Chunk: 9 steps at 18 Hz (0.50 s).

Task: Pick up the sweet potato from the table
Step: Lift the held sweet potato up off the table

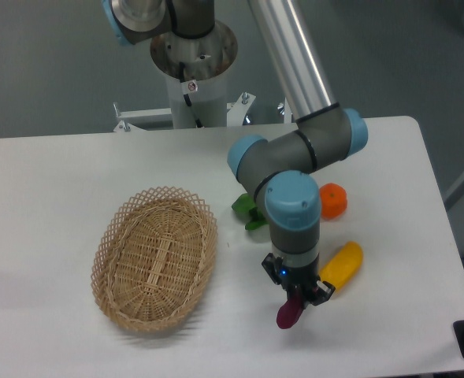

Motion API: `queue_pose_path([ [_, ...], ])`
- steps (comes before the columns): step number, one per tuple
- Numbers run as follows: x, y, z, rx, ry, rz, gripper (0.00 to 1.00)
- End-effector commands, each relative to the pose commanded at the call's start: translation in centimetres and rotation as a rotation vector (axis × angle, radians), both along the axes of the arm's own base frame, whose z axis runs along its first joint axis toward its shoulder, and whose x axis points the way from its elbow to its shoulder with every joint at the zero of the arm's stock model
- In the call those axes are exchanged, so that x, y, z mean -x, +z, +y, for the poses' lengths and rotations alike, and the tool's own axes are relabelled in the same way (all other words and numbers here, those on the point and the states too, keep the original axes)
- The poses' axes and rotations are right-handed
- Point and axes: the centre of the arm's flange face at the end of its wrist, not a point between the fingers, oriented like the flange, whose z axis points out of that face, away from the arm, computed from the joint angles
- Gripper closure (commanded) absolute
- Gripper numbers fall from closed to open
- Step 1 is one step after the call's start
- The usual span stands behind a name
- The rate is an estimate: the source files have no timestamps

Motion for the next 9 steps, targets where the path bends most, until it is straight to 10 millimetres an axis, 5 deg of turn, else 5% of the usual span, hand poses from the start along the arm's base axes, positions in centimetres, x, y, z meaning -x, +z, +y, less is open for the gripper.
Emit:
queue_pose_path([
  [4,1.1,4.5,-2.9,-0.022,-0.007,-0.048,0.81],
  [9,1.9,7.3,-6.3,0.005,-0.074,-0.075,0.81],
])
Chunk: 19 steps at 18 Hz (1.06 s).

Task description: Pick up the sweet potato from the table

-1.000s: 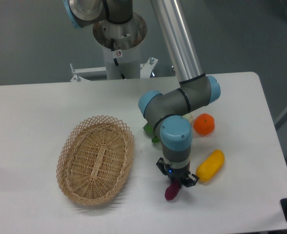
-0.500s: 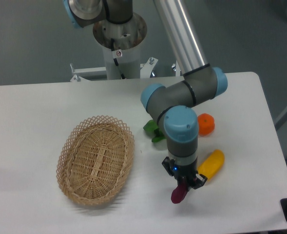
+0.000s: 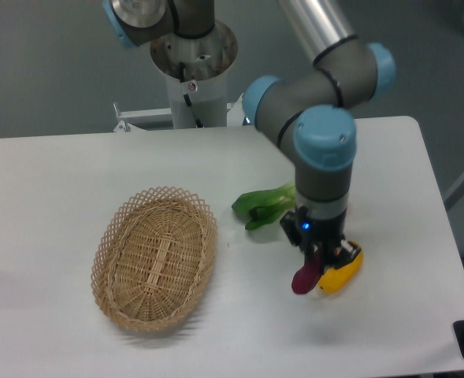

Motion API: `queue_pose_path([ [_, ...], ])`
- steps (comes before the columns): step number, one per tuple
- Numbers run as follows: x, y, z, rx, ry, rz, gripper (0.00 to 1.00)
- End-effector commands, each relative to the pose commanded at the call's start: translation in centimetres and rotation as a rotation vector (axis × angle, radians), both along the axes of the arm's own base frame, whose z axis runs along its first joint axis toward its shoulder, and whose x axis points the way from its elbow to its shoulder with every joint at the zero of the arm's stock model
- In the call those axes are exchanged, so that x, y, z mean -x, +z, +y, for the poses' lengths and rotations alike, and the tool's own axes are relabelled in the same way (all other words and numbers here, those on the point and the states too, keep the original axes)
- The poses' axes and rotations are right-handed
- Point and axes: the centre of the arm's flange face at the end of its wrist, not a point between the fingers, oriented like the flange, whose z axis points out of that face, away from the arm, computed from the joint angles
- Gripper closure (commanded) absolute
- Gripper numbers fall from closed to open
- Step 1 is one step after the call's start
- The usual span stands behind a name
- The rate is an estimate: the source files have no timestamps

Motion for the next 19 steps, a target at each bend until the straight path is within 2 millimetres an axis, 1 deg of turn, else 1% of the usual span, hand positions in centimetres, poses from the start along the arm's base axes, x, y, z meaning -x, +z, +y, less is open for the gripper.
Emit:
queue_pose_path([
  [3,0.6,1.3,-2.3,0.013,-0.051,-0.023,0.81],
  [4,0.7,1.5,-2.7,0.016,-0.063,-0.024,0.81],
  [19,0.8,2.1,-2.7,0.005,-0.056,-0.014,0.81],
])
